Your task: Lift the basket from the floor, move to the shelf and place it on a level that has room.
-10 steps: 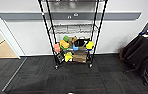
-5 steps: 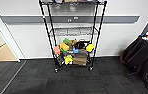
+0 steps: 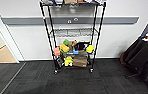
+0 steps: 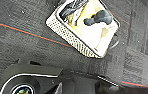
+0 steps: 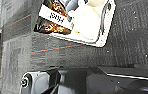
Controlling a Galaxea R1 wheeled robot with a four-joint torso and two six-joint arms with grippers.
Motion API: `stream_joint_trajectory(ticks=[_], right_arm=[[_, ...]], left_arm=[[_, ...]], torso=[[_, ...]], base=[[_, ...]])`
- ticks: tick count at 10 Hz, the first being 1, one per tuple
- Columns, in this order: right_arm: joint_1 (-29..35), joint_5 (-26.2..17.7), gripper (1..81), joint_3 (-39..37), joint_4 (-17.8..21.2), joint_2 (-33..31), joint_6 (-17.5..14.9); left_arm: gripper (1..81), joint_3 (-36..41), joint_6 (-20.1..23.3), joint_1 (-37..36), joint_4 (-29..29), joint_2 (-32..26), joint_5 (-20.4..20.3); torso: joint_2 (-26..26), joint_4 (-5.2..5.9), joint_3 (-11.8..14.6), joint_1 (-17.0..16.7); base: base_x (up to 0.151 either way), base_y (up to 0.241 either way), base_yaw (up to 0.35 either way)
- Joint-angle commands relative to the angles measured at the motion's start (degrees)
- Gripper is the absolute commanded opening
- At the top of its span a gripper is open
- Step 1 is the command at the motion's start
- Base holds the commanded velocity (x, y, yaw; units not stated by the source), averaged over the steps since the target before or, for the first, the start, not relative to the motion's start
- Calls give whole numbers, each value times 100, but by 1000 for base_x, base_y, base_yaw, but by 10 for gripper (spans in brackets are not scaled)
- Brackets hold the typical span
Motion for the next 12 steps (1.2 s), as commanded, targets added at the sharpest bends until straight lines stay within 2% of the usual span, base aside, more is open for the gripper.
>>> stream_joint_trajectory(ticks=[1, 3, 4, 8, 9, 11, 12], right_arm=[[399, -299, 811, 78, -12, -115, -1], [514, -308, 811, 104, -20, -124, -1], [566, -308, 811, 78, -12, -124, -1], [743, -440, 811, 78, 32, -159, -1], [795, -440, 811, 69, 50, -168, -1], [953, -475, 811, 104, 68, -220, 51], [1050, -484, 811, 113, 76, -238, 157]], left_arm=[[811, 71, -9, -380, 13, -158, 348], [811, 62, -8, -468, -5, -219, 348], [811, 71, -8, -503, -23, -228, 348], [811, 71, -8, -679, -58, -245, 357], [811, 62, -8, -740, -58, -245, 452], [811, 71, -26, -1030, -67, -298, 1085], [811, 71, -35, -1136, -67, -316, 1148]], torso=[[-562, 0, -520, 363], [-947, 0, -762, 605], [-1139, 0, -514, 730], [-1829, 0, -645, 1171], [-2027, 0, -645, 1294], [-2422, 0, -647, 1541], [-2618, 0, -647, 1664]], base=[[0, 0, 0], [0, 0, 0], [0, 0, 0], [0, 0, 0], [0, 0, 0], [0, 0, 0], [0, 0, 0]])
